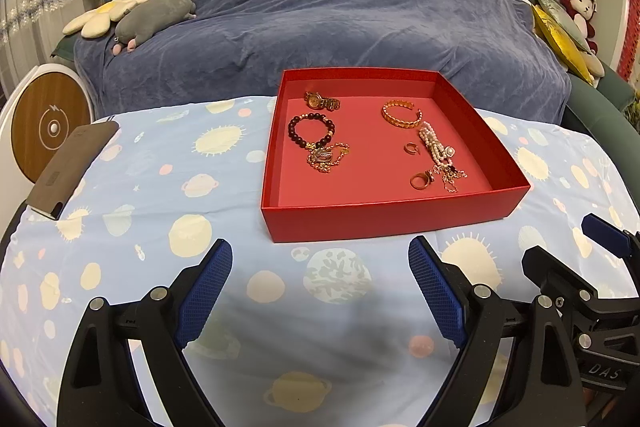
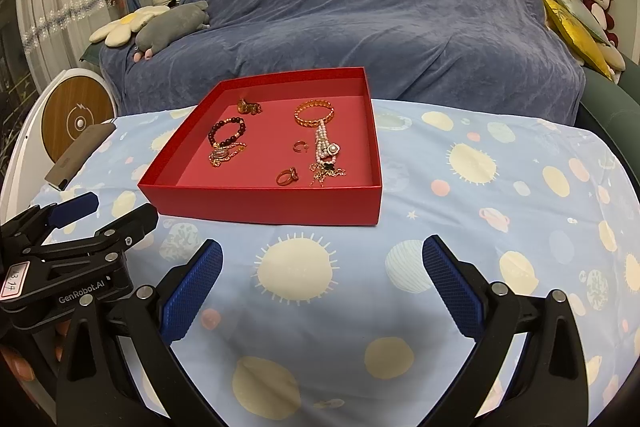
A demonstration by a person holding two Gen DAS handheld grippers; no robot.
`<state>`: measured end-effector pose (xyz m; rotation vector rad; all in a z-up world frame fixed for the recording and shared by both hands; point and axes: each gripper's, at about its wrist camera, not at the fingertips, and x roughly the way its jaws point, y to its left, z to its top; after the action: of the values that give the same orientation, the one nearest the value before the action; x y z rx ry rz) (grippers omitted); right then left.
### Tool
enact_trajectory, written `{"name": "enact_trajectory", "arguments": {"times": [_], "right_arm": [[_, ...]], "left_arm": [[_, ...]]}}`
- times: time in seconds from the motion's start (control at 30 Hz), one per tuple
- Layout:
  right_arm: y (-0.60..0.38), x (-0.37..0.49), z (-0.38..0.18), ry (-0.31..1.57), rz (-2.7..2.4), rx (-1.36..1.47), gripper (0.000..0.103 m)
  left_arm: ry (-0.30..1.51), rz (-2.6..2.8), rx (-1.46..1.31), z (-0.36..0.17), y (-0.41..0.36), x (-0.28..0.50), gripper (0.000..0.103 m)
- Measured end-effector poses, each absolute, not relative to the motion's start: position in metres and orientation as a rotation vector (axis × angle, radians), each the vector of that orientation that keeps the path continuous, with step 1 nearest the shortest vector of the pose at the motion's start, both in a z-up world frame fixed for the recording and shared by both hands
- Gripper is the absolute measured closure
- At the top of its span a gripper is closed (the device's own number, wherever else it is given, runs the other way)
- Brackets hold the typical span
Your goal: Organize jewelry
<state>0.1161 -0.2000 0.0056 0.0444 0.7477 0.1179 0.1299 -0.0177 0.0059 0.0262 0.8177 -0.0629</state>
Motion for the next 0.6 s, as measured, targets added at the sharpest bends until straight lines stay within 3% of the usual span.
{"name": "enact_trajectory", "arguments": {"times": [0.6], "right_arm": [[-0.1997, 0.1159, 0.0055, 0.748, 0.118, 0.048, 0.005]], "left_arm": [[0.804, -0.080, 0.045, 0.0058, -0.0256, 0.1251, 0.016]]}}
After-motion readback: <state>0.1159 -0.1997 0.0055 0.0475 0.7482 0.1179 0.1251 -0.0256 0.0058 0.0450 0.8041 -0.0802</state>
